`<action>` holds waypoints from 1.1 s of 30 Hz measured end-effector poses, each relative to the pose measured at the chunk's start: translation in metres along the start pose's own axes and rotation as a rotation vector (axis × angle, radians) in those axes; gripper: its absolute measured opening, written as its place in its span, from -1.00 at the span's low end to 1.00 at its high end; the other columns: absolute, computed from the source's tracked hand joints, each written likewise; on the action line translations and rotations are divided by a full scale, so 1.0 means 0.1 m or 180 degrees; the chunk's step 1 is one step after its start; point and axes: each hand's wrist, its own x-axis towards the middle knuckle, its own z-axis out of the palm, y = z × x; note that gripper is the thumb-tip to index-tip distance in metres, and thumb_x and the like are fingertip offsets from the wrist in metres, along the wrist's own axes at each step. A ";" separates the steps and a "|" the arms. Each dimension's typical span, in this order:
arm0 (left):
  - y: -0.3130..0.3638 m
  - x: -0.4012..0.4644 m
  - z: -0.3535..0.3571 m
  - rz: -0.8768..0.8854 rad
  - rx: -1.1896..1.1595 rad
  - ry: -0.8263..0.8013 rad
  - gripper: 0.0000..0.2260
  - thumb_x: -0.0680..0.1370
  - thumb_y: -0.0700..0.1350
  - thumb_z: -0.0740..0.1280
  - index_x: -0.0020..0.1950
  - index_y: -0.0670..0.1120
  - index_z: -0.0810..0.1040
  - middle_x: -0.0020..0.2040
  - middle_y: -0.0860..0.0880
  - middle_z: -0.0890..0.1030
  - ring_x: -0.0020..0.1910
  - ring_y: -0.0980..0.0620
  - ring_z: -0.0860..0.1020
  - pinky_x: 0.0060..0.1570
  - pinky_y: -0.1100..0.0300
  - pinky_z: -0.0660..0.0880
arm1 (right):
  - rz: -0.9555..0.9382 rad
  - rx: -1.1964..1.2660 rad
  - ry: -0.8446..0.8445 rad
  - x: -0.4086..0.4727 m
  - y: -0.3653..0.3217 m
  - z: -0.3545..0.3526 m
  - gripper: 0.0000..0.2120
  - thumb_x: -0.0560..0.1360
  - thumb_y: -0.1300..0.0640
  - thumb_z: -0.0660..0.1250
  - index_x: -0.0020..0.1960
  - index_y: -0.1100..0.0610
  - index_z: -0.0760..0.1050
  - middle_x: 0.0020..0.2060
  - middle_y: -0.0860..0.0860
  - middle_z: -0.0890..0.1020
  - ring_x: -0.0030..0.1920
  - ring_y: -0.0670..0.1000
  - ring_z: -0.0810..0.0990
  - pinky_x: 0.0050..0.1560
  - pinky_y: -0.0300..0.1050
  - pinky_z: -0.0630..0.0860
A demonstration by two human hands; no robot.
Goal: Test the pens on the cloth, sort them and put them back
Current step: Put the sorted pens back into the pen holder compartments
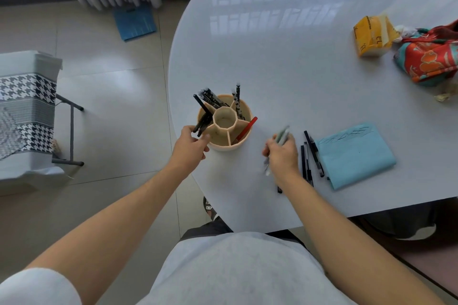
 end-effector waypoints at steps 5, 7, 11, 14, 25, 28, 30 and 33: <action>-0.02 -0.08 0.06 -0.0067 -0.0090 -0.0062 -0.47 0.57 0.06 0.41 0.45 -0.02 0.27 0.03 -0.11 0.62 -0.07 0.01 0.63 -0.18 0.15 0.55 | -0.0351 0.1806 -0.0452 -0.14 -0.55 0.03 -0.86 0.64 0.31 0.26 0.02 0.08 0.44 -0.26 0.04 0.63 -0.26 0.05 0.62 -0.10 -0.03 0.63; -0.02 -0.10 0.10 -0.0086 -0.0107 -0.0079 -0.41 0.56 0.05 0.43 0.48 -0.01 0.23 0.06 -0.10 0.62 -0.03 0.01 0.63 -0.12 0.10 0.58 | -0.0508 0.1986 -0.0561 -0.19 -0.73 0.13 -0.89 0.65 0.30 0.25 0.04 0.10 0.45 -0.25 0.05 0.64 -0.23 0.05 0.64 -0.05 -0.03 0.64; -0.01 -0.12 0.13 -0.0099 -0.0102 -0.0059 -0.37 0.55 0.06 0.44 0.51 -0.01 0.21 0.07 -0.09 0.62 -0.02 0.01 0.63 -0.09 0.07 0.61 | -0.0579 0.2133 -0.0529 -0.20 -0.97 0.32 -0.89 0.67 0.30 0.22 0.04 0.12 0.44 -0.25 0.07 0.63 -0.21 0.07 0.62 -0.04 0.00 0.62; -0.01 -0.13 0.14 -0.0111 -0.0043 -0.0034 -0.35 0.54 0.08 0.45 0.51 -0.01 0.21 0.05 -0.08 0.63 -0.02 0.00 0.64 -0.05 0.03 0.63 | -0.0583 0.2050 -0.0601 -0.21 -0.98 0.46 -0.86 0.66 0.33 0.24 0.01 0.11 0.45 -0.23 0.09 0.61 -0.18 0.08 0.62 0.05 0.05 0.60; -0.04 -0.25 0.11 -0.0179 0.0231 0.0063 -0.34 0.51 0.16 0.45 0.47 -0.01 0.22 -0.07 -0.07 0.64 -0.12 0.00 0.64 -0.13 0.11 0.62 | -0.0904 0.0853 -0.0195 -0.32 -0.50 0.78 -0.86 0.54 0.26 0.41 -0.11 0.05 0.55 -0.19 -0.06 0.63 -0.12 -0.11 0.63 -0.06 -0.14 0.62; -0.03 -0.25 0.10 -0.0192 0.0297 0.0048 -0.36 0.52 0.14 0.44 0.47 0.00 0.23 -0.07 -0.05 0.64 -0.12 0.01 0.64 -0.08 0.09 0.63 | -0.1023 0.0864 -0.0171 -0.31 -0.44 0.70 -0.90 0.49 0.29 0.42 -0.07 0.11 0.60 -0.18 0.01 0.64 -0.22 -0.13 0.63 -0.21 -0.22 0.63; -0.03 -0.25 0.10 -0.0178 0.0264 0.0009 -0.36 0.52 0.14 0.44 0.47 0.00 0.23 -0.06 -0.05 0.64 -0.11 0.00 0.65 -0.06 0.07 0.63 | -0.1046 0.0884 -0.0236 -0.31 -0.39 0.62 -0.91 0.47 0.25 0.43 -0.03 0.14 0.62 -0.13 0.03 0.68 -0.18 -0.11 0.65 -0.19 -0.25 0.60; -0.04 -0.22 0.11 -0.0190 0.0195 0.0008 -0.37 0.53 0.12 0.45 0.48 -0.02 0.23 -0.03 -0.07 0.64 -0.09 -0.01 0.64 -0.13 0.13 0.61 | -0.1133 0.0713 -0.0391 -0.35 -0.29 0.50 -0.91 0.52 0.15 0.38 -0.02 0.07 0.64 -0.10 -0.06 0.70 -0.04 -0.05 0.67 -0.04 -0.22 0.60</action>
